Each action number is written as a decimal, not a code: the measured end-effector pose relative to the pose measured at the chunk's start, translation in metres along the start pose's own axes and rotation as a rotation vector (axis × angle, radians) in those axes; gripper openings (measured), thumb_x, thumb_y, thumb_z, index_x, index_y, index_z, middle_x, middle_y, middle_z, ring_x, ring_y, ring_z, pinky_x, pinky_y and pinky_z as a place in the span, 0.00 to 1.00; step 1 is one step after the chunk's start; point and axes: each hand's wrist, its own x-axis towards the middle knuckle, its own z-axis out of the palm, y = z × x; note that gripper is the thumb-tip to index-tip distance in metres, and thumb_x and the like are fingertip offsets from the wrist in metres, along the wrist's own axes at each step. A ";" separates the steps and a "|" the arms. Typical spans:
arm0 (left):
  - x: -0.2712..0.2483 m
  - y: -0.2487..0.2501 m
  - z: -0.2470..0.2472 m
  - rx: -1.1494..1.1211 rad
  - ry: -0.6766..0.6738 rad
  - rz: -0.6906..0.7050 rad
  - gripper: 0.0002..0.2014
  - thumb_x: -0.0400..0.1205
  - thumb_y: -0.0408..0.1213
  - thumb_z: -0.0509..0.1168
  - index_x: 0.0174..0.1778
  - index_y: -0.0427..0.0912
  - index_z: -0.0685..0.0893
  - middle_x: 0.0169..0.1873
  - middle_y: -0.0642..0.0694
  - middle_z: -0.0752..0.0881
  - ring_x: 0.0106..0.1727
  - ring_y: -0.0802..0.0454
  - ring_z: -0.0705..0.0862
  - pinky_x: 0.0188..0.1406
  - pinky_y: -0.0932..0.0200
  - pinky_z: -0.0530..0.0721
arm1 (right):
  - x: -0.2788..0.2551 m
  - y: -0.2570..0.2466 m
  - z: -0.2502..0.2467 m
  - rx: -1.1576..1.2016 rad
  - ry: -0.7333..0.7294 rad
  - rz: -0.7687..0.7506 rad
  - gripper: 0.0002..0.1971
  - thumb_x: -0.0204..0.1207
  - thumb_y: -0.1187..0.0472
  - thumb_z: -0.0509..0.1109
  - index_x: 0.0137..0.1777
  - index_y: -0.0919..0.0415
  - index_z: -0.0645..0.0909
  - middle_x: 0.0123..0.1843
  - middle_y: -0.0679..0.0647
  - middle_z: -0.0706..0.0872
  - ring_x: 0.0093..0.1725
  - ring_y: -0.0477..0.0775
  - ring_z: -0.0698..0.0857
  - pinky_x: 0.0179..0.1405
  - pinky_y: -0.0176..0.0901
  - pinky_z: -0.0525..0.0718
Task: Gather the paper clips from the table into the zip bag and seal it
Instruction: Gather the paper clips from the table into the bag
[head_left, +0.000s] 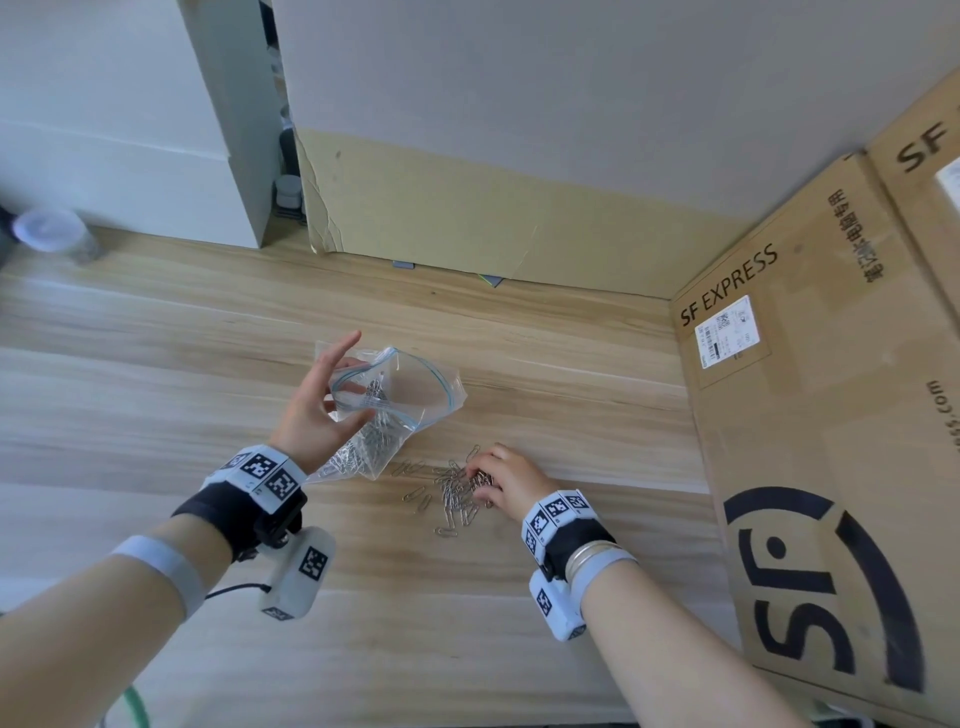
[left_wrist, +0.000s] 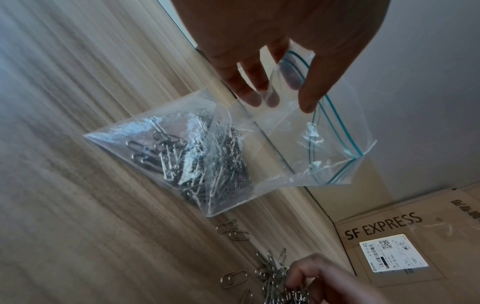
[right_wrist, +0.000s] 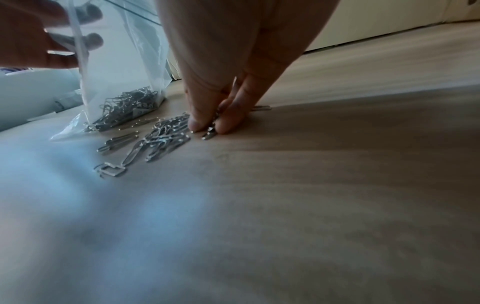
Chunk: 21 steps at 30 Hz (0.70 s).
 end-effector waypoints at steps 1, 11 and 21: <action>0.000 0.000 0.000 0.001 -0.001 0.000 0.46 0.70 0.25 0.72 0.65 0.80 0.58 0.56 0.66 0.75 0.49 0.69 0.81 0.46 0.70 0.77 | 0.000 -0.001 -0.001 0.003 0.013 -0.003 0.08 0.74 0.64 0.69 0.53 0.61 0.80 0.55 0.55 0.79 0.43 0.47 0.73 0.48 0.40 0.75; -0.001 0.000 -0.005 -0.001 -0.001 0.023 0.47 0.71 0.26 0.71 0.63 0.84 0.57 0.56 0.67 0.74 0.49 0.71 0.81 0.43 0.73 0.78 | 0.003 -0.011 -0.011 0.137 0.213 0.044 0.06 0.70 0.69 0.69 0.42 0.61 0.86 0.47 0.55 0.88 0.42 0.46 0.82 0.47 0.29 0.73; 0.003 0.002 -0.007 0.003 -0.006 0.048 0.48 0.70 0.26 0.72 0.64 0.84 0.56 0.57 0.64 0.74 0.51 0.70 0.80 0.49 0.69 0.78 | 0.025 -0.073 -0.092 0.096 0.408 -0.309 0.05 0.70 0.71 0.70 0.41 0.62 0.86 0.44 0.56 0.88 0.39 0.45 0.82 0.43 0.29 0.81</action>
